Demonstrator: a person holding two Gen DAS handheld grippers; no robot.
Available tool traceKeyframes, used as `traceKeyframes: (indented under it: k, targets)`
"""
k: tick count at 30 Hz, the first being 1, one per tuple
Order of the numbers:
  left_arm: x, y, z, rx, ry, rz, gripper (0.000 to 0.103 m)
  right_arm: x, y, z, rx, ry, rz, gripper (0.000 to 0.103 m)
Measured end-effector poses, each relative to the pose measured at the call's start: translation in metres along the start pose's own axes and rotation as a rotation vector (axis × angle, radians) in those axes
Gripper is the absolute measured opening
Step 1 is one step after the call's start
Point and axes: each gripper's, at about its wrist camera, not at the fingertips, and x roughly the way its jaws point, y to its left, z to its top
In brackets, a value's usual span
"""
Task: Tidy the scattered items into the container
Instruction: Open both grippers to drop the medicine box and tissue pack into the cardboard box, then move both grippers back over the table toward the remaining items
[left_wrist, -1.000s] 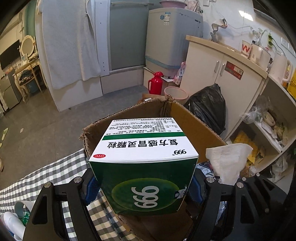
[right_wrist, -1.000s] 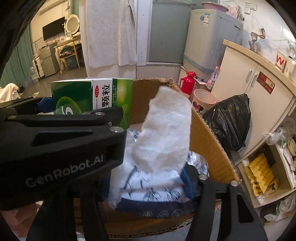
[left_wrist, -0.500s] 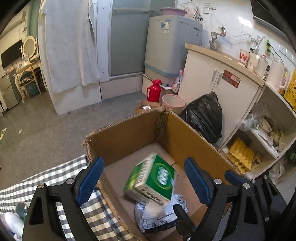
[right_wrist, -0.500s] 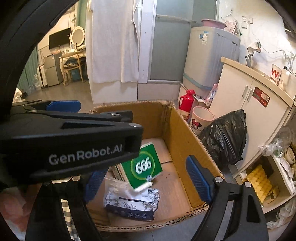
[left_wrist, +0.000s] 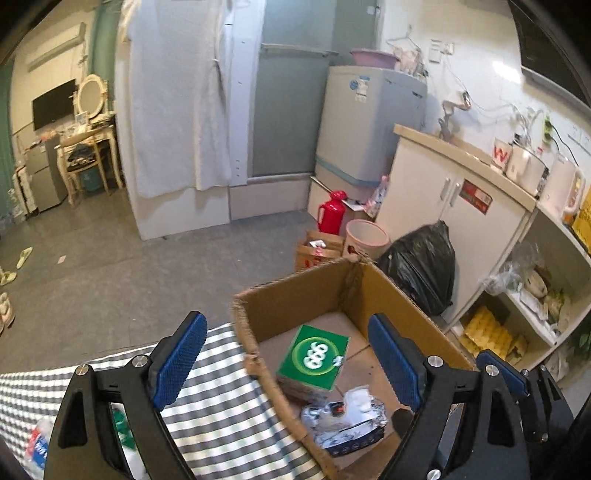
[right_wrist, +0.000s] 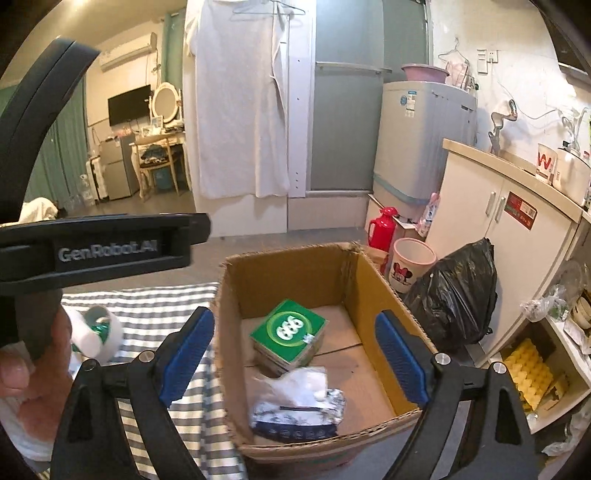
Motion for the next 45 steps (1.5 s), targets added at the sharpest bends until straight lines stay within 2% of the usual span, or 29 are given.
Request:
traceKeyframes:
  k: [6, 12, 17, 22, 26, 30, 45]
  targets:
    - [-0.036, 0.027, -0.006, -0.023, -0.031, 0.043, 0.098, -0.017, 0.018, 0.005, 0.0, -0.03, 0.037, 0.094]
    - [-0.08, 0.05, -0.014, -0.024, -0.088, 0.065, 0.101, -0.034, 0.036, 0.007, -0.009, -0.06, 0.077, 0.098]
    - [-0.111, 0.065, -0.022, -0.018, -0.118, 0.116, 0.103, -0.047, 0.05, 0.008, -0.024, -0.077, 0.104, 0.103]
    - [-0.138, 0.084, -0.03, -0.049, -0.142, 0.142, 0.103, -0.056, 0.063, 0.007, -0.036, -0.082, 0.128, 0.103]
    - [-0.149, 0.093, -0.038, -0.06, -0.163, 0.189, 0.103, -0.056, 0.073, 0.005, -0.041, -0.068, 0.148, 0.103]
    - [-0.154, 0.11, -0.049, -0.102, -0.151, 0.205, 0.103, -0.055, 0.084, 0.002, -0.05, -0.055, 0.169, 0.103]
    - [-0.183, 0.159, -0.086, -0.199, -0.188, 0.331, 0.103, -0.065, 0.135, -0.01, -0.111, -0.064, 0.263, 0.103]
